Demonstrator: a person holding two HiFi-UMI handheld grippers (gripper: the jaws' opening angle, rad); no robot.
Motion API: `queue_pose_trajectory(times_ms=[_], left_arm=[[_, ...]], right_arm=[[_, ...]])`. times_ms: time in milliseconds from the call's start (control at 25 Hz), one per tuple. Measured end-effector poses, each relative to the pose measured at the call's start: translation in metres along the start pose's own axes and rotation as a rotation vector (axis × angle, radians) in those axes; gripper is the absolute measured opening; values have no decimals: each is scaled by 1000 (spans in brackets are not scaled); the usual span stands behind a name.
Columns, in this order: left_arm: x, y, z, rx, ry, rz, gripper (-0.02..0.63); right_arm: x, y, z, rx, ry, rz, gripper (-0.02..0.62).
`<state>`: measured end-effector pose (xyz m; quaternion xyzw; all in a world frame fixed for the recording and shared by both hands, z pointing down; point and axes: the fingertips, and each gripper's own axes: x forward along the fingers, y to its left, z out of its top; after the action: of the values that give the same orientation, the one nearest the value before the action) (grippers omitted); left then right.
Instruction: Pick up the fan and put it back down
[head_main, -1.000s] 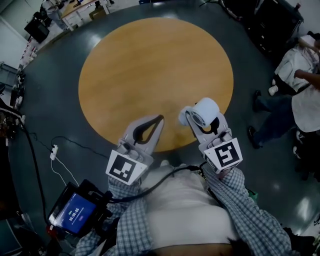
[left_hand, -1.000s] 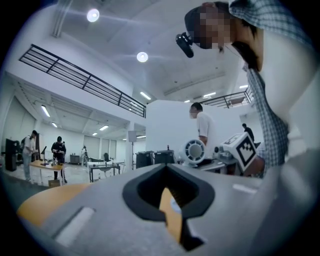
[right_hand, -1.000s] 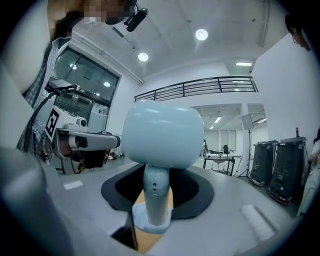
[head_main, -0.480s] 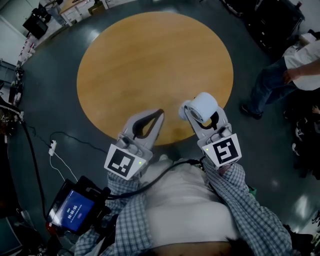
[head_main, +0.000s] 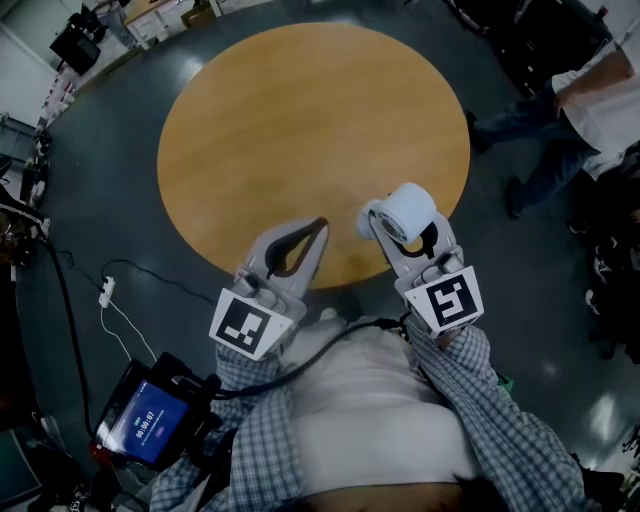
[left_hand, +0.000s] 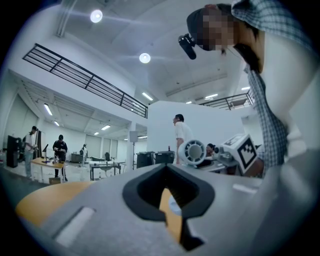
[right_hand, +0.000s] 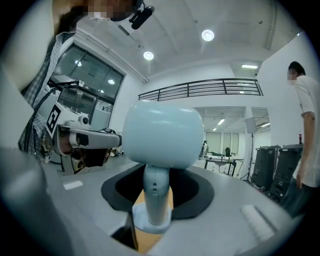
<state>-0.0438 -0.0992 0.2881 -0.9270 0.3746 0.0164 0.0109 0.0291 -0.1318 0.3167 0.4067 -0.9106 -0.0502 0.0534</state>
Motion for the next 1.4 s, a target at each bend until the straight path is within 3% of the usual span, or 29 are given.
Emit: queue_pose_trajectory(times_ms=[480, 640, 1000, 1400], left_arm=[[-7, 4, 1, -9, -9, 30, -2], [-11, 7, -1, -27, -7, 58, -2], [-39, 0, -21, -83, 43, 95, -2], [-38, -31, -22, -110, 126, 34, -2]], right_arm=[[3, 4, -2, 2, 19, 5, 141], [6, 12, -7, 49, 40, 37, 141], [12, 32, -41, 87, 105, 88, 140], [3, 45, -56, 132, 160, 95, 140]])
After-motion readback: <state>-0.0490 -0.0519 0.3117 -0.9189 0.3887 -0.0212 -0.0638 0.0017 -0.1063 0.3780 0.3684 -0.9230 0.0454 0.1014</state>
